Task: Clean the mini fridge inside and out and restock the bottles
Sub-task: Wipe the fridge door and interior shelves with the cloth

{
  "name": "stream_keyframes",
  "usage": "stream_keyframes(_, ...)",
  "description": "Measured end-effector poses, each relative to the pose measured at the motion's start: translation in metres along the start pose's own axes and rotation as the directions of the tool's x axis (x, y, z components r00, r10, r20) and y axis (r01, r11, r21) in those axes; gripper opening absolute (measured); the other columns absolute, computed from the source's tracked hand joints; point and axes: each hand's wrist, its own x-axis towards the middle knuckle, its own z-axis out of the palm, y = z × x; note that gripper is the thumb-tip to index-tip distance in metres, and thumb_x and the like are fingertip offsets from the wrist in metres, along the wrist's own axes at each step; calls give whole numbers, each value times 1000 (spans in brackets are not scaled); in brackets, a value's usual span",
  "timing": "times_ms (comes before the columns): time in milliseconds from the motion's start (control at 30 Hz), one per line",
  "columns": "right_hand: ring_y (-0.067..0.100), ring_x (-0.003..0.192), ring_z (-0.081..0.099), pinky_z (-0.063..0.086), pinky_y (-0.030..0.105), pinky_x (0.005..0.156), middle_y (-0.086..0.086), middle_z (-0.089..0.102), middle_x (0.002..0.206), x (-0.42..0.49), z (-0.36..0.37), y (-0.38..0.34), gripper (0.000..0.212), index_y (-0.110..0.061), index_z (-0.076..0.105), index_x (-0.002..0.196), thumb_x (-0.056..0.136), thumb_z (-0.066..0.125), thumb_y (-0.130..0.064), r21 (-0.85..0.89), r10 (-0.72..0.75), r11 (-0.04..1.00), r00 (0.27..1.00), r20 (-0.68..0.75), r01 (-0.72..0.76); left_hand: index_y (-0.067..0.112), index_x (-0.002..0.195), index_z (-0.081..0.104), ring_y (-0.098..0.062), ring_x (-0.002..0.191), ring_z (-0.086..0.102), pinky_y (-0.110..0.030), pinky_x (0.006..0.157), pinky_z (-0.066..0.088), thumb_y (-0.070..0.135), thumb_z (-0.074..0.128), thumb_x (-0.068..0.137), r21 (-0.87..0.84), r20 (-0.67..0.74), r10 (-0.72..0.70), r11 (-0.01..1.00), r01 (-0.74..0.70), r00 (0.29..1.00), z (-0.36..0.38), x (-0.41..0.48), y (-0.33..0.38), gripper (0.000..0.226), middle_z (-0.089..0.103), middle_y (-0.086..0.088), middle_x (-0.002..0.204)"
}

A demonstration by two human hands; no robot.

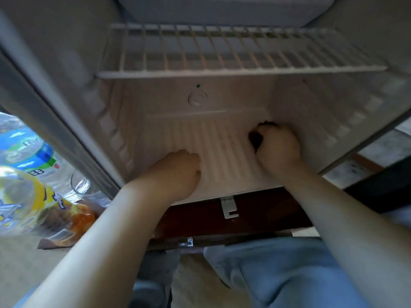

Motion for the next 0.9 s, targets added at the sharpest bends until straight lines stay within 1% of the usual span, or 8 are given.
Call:
stream_keyframes(100,35,105,56,50,34,82,11,70,105,-56,-11,-12,20,-11,73,100,85,61,-3,25,-52,998,999,8,52,13,136,41,-25,121,45,-34,102,39,31,34,102,-1,28,-8,1000,8,1000,2,-16,1,40,44,-10,134)
stream_keyframes(200,33,108,54,54,37,77,5,70,106,-101,-24,-24,37,-11,72,106,76,60,8,70,-103,993,993,54,99,15,142,35,-24,127,41,-34,106,36,34,33,102,-8,60,0,1000,0,998,9,-38,10,44,39,-7,141)
stream_keyframes(300,33,104,55,51,35,81,7,71,105,-102,-29,-25,41,-12,73,105,75,58,11,117,-139,985,987,79,129,20,144,33,-21,129,38,-31,106,36,35,36,101,-22,5,34,999,-34,999,21,-57,17,45,37,-2,144)
stream_keyframes(367,31,108,54,41,26,91,10,69,111,-79,-22,-25,34,-10,72,108,82,58,6,161,-128,981,987,100,111,20,142,36,-20,129,37,-33,105,38,35,40,100,-14,-52,54,998,-55,997,27,-61,17,45,38,0,144)
stream_keyframes(433,24,109,52,36,22,91,6,65,114,-47,-10,-26,27,-11,71,111,89,58,-3,194,-106,978,984,142,78,20,141,37,-20,129,37,-36,105,38,35,41,99,-4,-71,55,998,-55,996,29,-58,17,44,38,0,143)
stream_keyframes(567,23,101,56,42,22,87,9,65,115,14,11,-33,21,-15,73,108,91,63,-16,153,-130,982,980,149,107,18,139,38,-21,127,38,-38,105,38,33,37,100,4,-53,48,999,-48,997,18,-38,15,42,38,-2,142)
stream_keyframes(700,30,110,56,46,33,94,12,63,117,50,11,-44,29,-14,70,115,91,55,-7,135,-110,987,977,182,86,16,137,41,-24,124,41,-38,102,40,33,38,100,-21,-90,75,997,-77,993,7,-15,18,41,41,-5,138)
stream_keyframes(900,28,104,52,44,29,84,9,69,112,-24,-14,-37,29,-20,72,113,88,61,-9,162,-165,978,964,207,133,13,138,41,-27,123,43,-39,101,41,33,39,100,-42,-93,94,994,-98,991,4,-2,26,43,43,-9,136)
